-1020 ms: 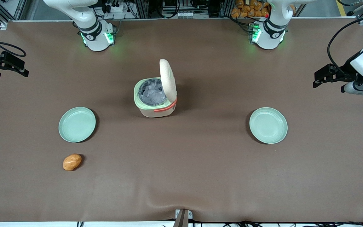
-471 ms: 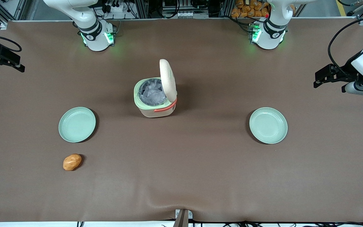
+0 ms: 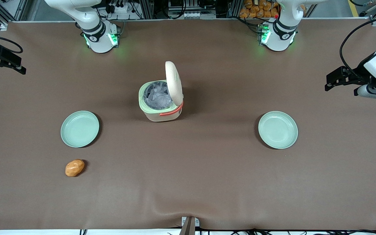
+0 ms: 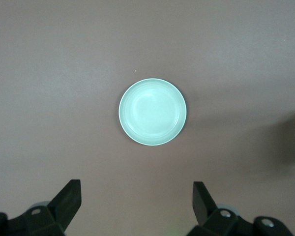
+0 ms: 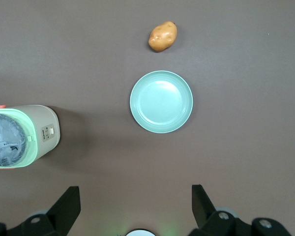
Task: Press rice cooker button with right arm
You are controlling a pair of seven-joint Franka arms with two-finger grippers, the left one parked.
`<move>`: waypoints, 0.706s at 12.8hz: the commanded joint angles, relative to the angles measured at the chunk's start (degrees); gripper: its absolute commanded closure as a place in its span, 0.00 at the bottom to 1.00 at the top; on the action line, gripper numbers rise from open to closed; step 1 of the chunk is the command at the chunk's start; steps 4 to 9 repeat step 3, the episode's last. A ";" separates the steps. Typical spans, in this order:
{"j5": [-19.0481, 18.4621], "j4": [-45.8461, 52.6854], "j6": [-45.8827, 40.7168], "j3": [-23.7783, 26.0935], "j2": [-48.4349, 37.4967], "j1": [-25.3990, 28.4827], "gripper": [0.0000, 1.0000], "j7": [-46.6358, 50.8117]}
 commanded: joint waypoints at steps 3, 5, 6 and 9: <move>0.87 -0.44 -0.03 -0.58 -1.11 0.66 0.00 -0.69; 0.87 -0.44 -0.03 -0.58 -1.11 0.66 0.00 -0.69; 0.87 -0.44 -0.03 -0.58 -1.11 0.66 0.00 -0.69; 0.87 -0.44 -0.03 -0.58 -1.11 0.66 0.00 -0.69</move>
